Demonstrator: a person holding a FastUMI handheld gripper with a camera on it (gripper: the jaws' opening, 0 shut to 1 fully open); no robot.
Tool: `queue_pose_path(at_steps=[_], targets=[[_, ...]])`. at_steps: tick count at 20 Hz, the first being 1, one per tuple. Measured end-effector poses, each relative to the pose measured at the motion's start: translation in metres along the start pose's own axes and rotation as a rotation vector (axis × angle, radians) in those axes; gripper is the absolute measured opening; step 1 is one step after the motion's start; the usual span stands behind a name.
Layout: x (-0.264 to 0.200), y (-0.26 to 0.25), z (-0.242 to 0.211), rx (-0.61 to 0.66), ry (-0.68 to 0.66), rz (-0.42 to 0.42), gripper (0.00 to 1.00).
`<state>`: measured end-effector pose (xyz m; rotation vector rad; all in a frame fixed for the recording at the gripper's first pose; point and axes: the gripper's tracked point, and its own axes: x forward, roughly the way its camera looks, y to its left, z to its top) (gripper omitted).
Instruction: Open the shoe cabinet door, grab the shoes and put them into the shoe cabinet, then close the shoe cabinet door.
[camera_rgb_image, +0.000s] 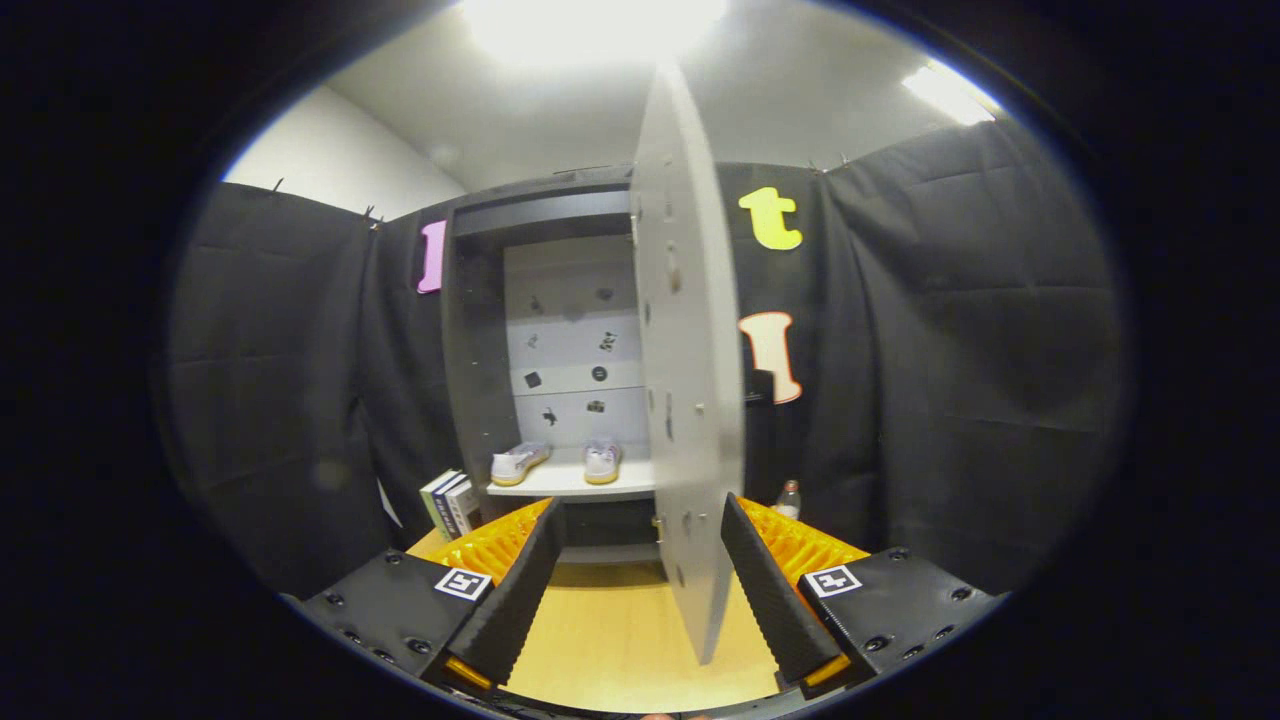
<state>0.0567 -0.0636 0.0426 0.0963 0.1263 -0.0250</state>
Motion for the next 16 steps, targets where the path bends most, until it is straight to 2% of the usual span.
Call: queue_pose_path(at_steps=[3,7,13,16], targets=[[0.0,-0.047,0.009,0.013,-0.017,-0.068,0.98],[0.035,-0.106,0.028,-0.045,-0.046,-0.12,0.98],[0.103,-0.137,0.028,-0.091,-0.013,-0.024,0.98],[0.13,-0.131,0.019,-0.128,0.031,0.045,0.98]])
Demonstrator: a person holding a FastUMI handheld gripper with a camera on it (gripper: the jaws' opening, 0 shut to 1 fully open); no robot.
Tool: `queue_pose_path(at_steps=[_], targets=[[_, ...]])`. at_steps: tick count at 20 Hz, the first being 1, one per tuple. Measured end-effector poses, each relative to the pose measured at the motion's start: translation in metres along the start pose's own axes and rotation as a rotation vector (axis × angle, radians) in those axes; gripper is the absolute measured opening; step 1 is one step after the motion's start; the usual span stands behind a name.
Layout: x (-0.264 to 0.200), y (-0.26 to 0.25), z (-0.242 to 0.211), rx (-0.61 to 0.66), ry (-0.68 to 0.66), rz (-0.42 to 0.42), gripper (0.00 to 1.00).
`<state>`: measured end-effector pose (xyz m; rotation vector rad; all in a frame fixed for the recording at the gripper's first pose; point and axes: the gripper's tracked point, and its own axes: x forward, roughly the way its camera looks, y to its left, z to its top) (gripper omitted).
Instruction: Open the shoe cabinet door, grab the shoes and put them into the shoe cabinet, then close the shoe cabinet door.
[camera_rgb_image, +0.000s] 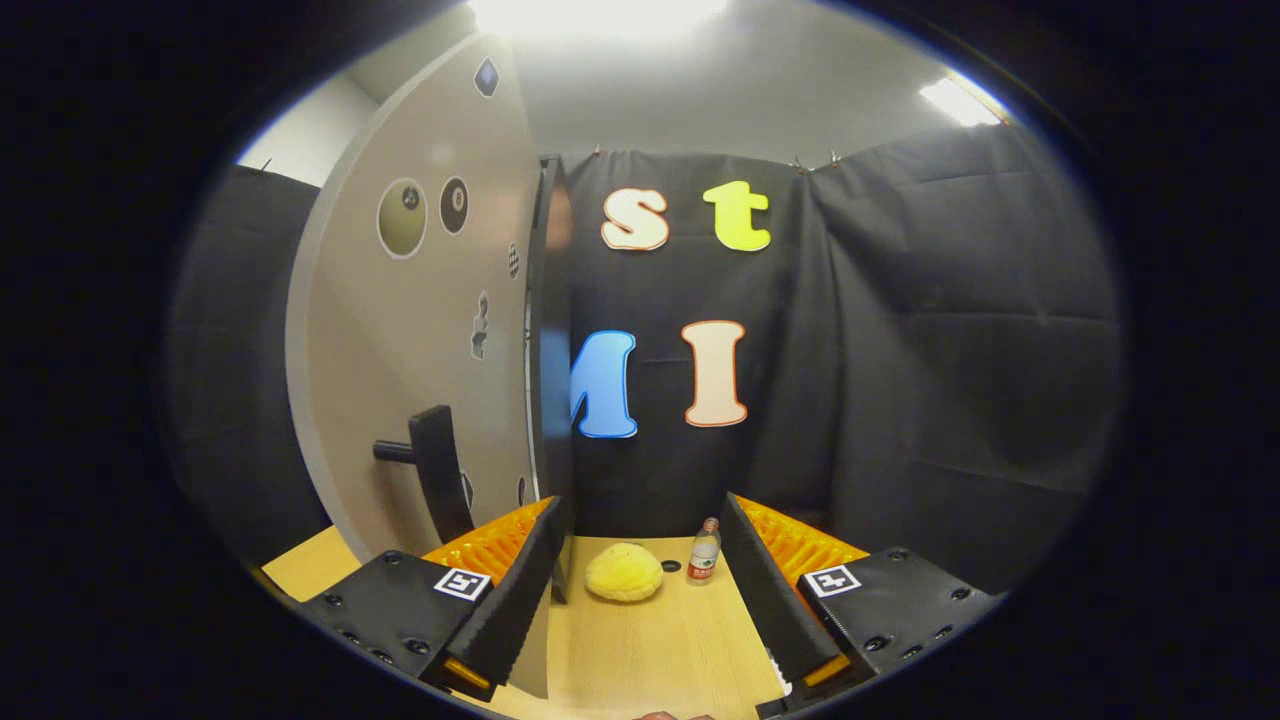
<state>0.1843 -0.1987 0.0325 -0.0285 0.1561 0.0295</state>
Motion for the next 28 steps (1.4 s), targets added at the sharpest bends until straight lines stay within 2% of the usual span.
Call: queue_pose_path(at_steps=[2,7,10,15,19,23,28], targets=[[0.001,0.009,-0.005,-0.011,0.015,0.032,0.98],[0.003,0.03,-0.01,0.059,0.035,0.036,0.94],[-0.004,0.052,-0.007,0.036,0.031,0.014,0.93],[-0.009,0.118,-0.008,0.063,0.033,-0.024,0.93],[0.001,0.186,-0.005,0.039,0.033,-0.018,0.93],[0.027,0.255,-0.002,-0.036,0.032,0.04,0.94],[0.077,0.338,-0.005,-0.031,0.051,0.168,0.95]])
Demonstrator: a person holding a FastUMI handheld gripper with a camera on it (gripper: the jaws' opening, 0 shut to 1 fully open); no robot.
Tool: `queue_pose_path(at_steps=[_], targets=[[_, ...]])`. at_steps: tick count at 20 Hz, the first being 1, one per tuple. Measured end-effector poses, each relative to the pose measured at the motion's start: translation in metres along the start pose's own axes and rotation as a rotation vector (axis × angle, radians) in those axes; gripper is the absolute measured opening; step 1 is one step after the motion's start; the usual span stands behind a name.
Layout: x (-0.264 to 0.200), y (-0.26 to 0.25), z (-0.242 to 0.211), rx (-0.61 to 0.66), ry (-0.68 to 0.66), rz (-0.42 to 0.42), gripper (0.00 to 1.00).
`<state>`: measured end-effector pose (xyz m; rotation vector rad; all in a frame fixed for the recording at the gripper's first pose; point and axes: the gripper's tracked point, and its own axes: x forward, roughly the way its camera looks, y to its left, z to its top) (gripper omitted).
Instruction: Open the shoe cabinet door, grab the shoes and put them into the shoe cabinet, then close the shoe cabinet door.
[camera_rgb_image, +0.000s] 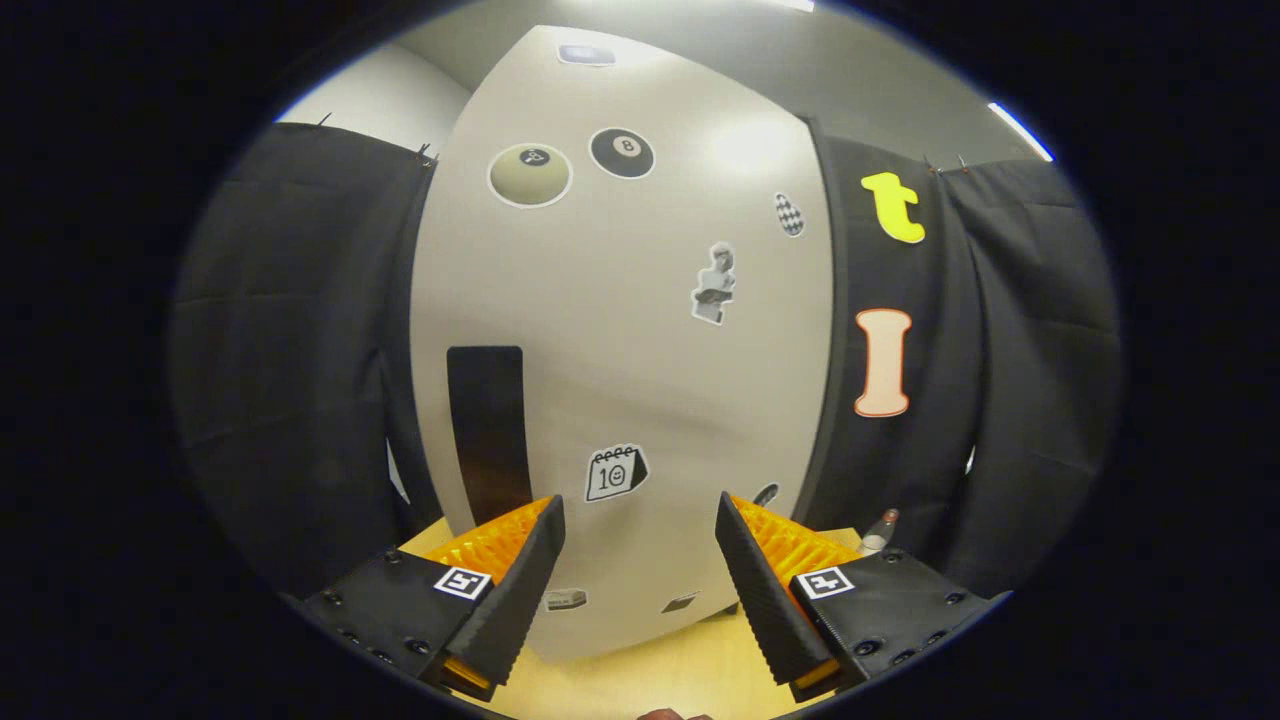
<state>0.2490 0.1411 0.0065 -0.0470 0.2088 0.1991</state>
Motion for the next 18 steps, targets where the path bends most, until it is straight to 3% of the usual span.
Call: queue_pose_path(at_steps=[7,11,15,18], targets=[[0.016,0.004,-0.008,0.025,0.003,0.02,0.95],[-0.015,-0.004,-0.022,0.022,-0.001,0.002,0.95],[-0.056,-0.028,-0.027,0.028,-0.041,-0.085,0.95],[-0.075,-0.034,-0.031,0.047,-0.067,-0.103,0.95]])
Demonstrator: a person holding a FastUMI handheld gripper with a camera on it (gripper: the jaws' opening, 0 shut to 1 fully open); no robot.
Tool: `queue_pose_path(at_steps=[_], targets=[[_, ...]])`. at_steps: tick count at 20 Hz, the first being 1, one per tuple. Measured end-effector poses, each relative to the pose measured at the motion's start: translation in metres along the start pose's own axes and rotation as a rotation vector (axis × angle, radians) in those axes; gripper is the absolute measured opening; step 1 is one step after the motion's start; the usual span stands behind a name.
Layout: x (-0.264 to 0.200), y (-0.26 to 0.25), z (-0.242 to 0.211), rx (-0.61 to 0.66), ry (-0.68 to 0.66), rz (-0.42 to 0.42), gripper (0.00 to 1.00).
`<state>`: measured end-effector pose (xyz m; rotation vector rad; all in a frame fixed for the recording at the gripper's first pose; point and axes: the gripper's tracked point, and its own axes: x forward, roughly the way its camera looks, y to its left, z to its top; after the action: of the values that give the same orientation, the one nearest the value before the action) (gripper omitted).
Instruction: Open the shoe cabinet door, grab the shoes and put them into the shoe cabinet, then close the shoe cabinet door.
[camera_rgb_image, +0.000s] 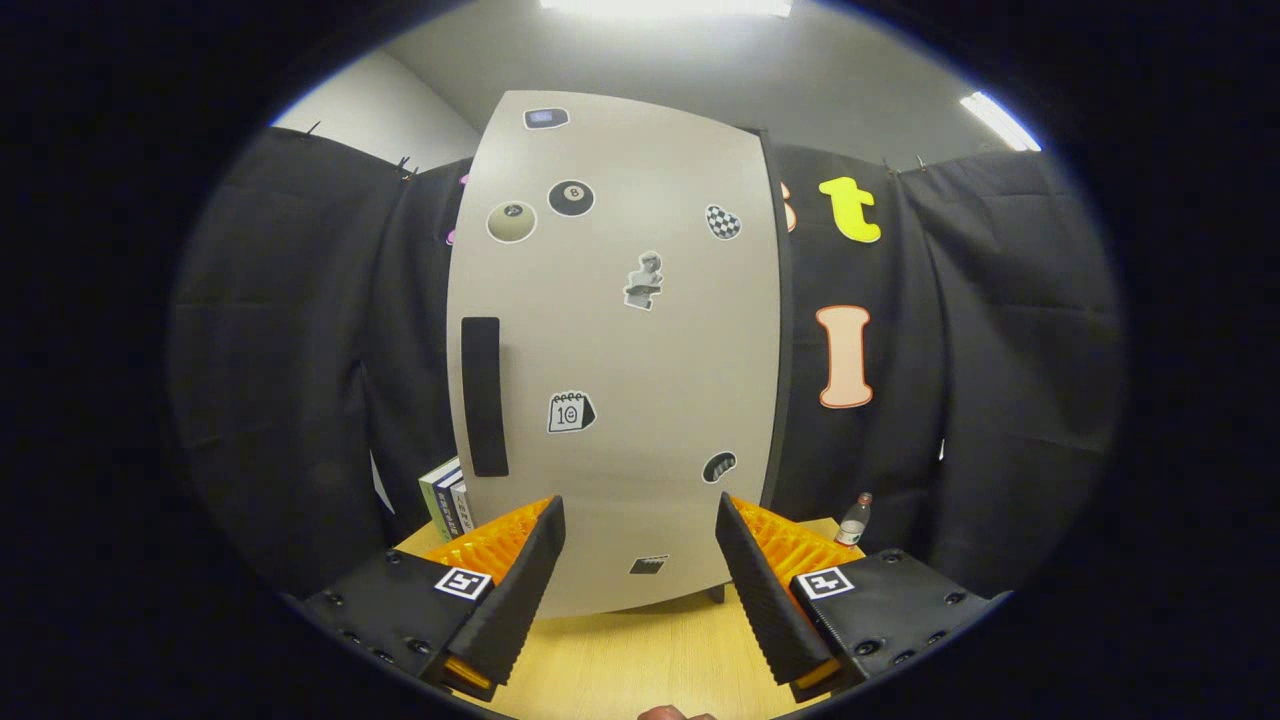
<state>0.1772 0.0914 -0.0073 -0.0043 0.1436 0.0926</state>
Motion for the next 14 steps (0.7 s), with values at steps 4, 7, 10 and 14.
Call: queue_pose_path(at_steps=[4,7,10,14], targets=[[-0.019,0.002,-0.005,0.0,0.007,0.021,0.95],[-0.029,0.002,-0.006,-0.005,0.007,0.032,0.95],[-0.034,0.005,-0.007,0.014,0.012,0.047,0.95],[-0.036,0.008,-0.003,0.011,0.014,0.06,0.95]])
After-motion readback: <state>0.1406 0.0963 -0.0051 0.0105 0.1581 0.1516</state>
